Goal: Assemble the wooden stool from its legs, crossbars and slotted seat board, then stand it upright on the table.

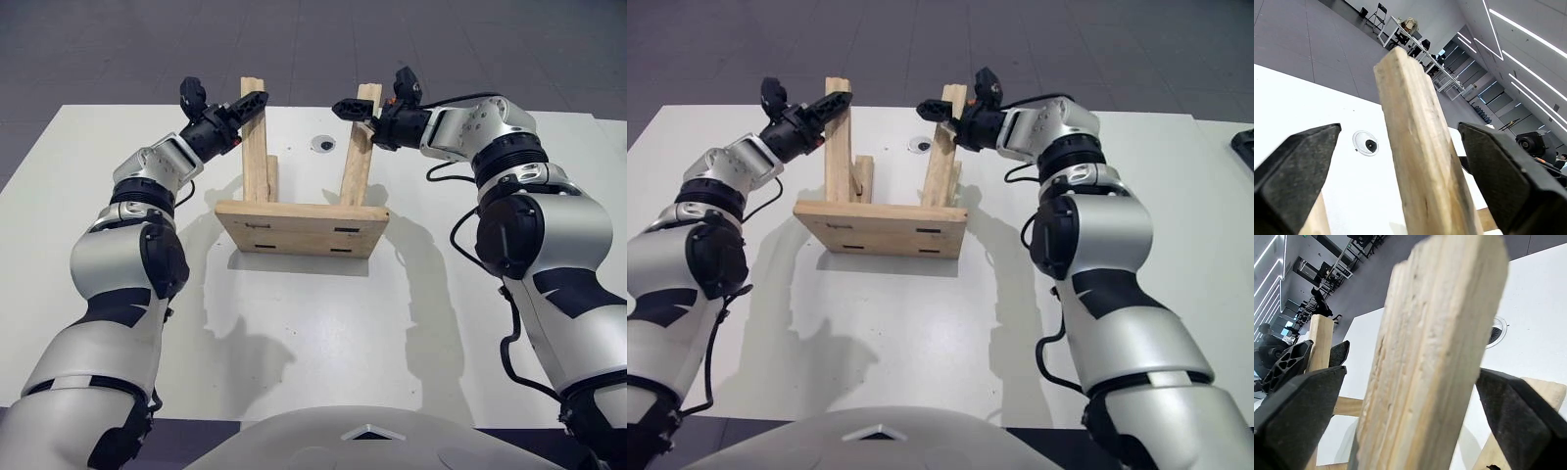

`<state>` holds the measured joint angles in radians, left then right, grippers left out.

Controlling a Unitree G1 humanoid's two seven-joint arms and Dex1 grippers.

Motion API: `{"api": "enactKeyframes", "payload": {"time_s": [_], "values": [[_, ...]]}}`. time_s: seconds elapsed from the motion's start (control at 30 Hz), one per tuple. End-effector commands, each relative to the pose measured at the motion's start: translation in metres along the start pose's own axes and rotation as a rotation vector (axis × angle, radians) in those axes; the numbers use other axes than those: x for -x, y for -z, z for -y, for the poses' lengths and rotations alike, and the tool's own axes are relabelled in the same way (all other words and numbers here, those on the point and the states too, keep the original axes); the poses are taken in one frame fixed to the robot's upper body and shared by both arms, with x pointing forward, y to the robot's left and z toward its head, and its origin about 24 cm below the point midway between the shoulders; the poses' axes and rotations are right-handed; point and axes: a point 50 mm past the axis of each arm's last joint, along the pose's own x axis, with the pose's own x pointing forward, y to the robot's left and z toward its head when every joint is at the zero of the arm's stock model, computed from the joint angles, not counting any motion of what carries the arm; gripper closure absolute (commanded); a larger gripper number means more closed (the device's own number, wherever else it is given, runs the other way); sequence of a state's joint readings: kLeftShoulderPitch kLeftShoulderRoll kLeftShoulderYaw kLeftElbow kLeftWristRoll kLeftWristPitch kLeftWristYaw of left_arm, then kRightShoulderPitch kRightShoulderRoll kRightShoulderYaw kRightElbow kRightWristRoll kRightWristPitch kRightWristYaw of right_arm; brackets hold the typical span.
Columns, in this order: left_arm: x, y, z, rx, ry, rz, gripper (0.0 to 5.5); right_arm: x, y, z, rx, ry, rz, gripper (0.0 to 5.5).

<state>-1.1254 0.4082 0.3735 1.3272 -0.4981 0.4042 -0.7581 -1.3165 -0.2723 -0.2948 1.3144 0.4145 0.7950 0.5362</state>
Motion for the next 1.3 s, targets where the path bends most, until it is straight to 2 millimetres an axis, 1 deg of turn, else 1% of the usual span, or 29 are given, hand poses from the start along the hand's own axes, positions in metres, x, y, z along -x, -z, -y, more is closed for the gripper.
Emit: {"api": "enactKeyframes", "payload": {"time_s": [0.03, 0.07, 0.2, 0.33, 0.53, 0.63, 0.7, 0.73, 0.77, 0.8, 0.83, 0.87, 0.9, 0.93, 0.97, 1.0, 1.03, 1.07, 1.1, 1.13, 1.17, 1.2, 1.23, 1.27, 1.3], "values": [[0.009, -0.015, -0.002, 0.023, 0.029, 0.051, 0.24, 0.005, 0.017, 0.022, -0.055, 0.047, -0.057, 0.10], [0.011, -0.018, 0.000, 0.025, 0.049, 0.060, 0.14, 0.007, 0.015, 0.023, -0.058, 0.042, -0.051, 0.10], [0.015, -0.028, 0.004, 0.022, 0.114, 0.077, 0.14, 0.016, 0.010, 0.028, -0.070, 0.022, -0.027, 0.10], [0.022, -0.037, 0.002, 0.015, 0.110, 0.115, 0.14, 0.024, 0.002, 0.032, -0.097, -0.002, 0.031, 0.10], [0.055, -0.072, -0.008, 0.010, 0.116, 0.292, 0.14, 0.038, -0.011, 0.035, -0.128, -0.029, 0.108, 0.10], [0.076, -0.089, -0.014, 0.001, 0.092, 0.386, 0.14, 0.051, -0.019, 0.043, -0.138, -0.017, 0.150, 0.10], [0.097, -0.100, -0.023, -0.017, 0.034, 0.450, 0.14, 0.067, -0.028, 0.051, -0.143, -0.002, 0.212, 0.10], [0.110, -0.106, -0.030, -0.040, -0.032, 0.480, 0.14, 0.078, -0.034, 0.057, -0.137, 0.016, 0.254, 0.10], [0.123, -0.110, -0.038, -0.071, -0.115, 0.497, 0.14, 0.090, -0.040, 0.065, -0.108, 0.076, 0.302, 0.10], [0.137, -0.113, -0.046, -0.131, -0.234, 0.507, 0.14, 0.104, -0.048, 0.074, -0.035, 0.163, 0.352, 0.10], [0.151, -0.117, -0.053, -0.161, -0.331, 0.535, 0.14, 0.120, -0.057, 0.081, 0.057, 0.264, 0.406, 0.10], [0.169, -0.122, -0.060, -0.213, -0.457, 0.588, 0.14, 0.139, -0.069, 0.086, 0.185, 0.381, 0.497, 0.10], [0.183, -0.121, -0.067, -0.295, -0.585, 0.590, 0.14, 0.157, -0.080, 0.085, 0.341, 0.481, 0.609, 0.10], [0.195, -0.116, -0.074, -0.433, -0.721, 0.556, 0.14, 0.173, -0.084, 0.079, 0.543, 0.559, 0.743, 0.10], [0.197, -0.104, -0.079, -0.524, -0.802, 0.483, 0.14, 0.183, -0.076, 0.071, 0.791, 0.620, 0.817, 0.10], [0.196, -0.089, -0.081, -0.589, -0.865, 0.432, 0.14, 0.186, -0.059, 0.065, 0.998, 0.663, 0.827, 0.10], [0.194, -0.075, -0.078, -0.658, -0.949, 0.418, 0.14, 0.187, -0.040, 0.061, 1.101, 0.660, 0.835, 0.10], [0.189, -0.061, -0.065, -0.730, -0.943, 0.444, 0.14, 0.190, -0.024, 0.058, 1.134, 0.657, 0.869, 0.10], [0.178, -0.049, -0.041, -0.884, -0.886, 0.478, 0.14, 0.192, -0.008, 0.053, 1.202, 0.642, 0.886, 0.10], [0.163, -0.035, -0.016, -0.973, -0.778, 0.500, 0.14, 0.191, 0.010, 0.049, 1.264, 0.603, 0.859, 0.10], [0.148, -0.021, 0.009, -1.046, -0.633, 0.510, 0.14, 0.190, 0.026, 0.048, 1.305, 0.559, 0.818, 0.10], [0.136, -0.009, 0.028, -1.089, -0.496, 0.513, 0.14, 0.188, 0.039, 0.048, 1.325, 0.513, 0.764, 0.10], [0.129, 0.000, 0.044, -1.109, -0.368, 0.523, 0.14, 0.188, 0.049, 0.052, 1.275, 0.467, 0.701, 0.10], [0.126, 0.009, 0.055, -1.152, -0.257, 0.486, 0.14, 0.187, 0.058, 0.056, 1.188, 0.430, 0.618, 0.10], [0.126, 0.015, 0.059, -1.153, -0.184, 0.424, 0.14, 0.188, 0.064, 0.056, 1.112, 0.387, 0.563, 0.10]]}}
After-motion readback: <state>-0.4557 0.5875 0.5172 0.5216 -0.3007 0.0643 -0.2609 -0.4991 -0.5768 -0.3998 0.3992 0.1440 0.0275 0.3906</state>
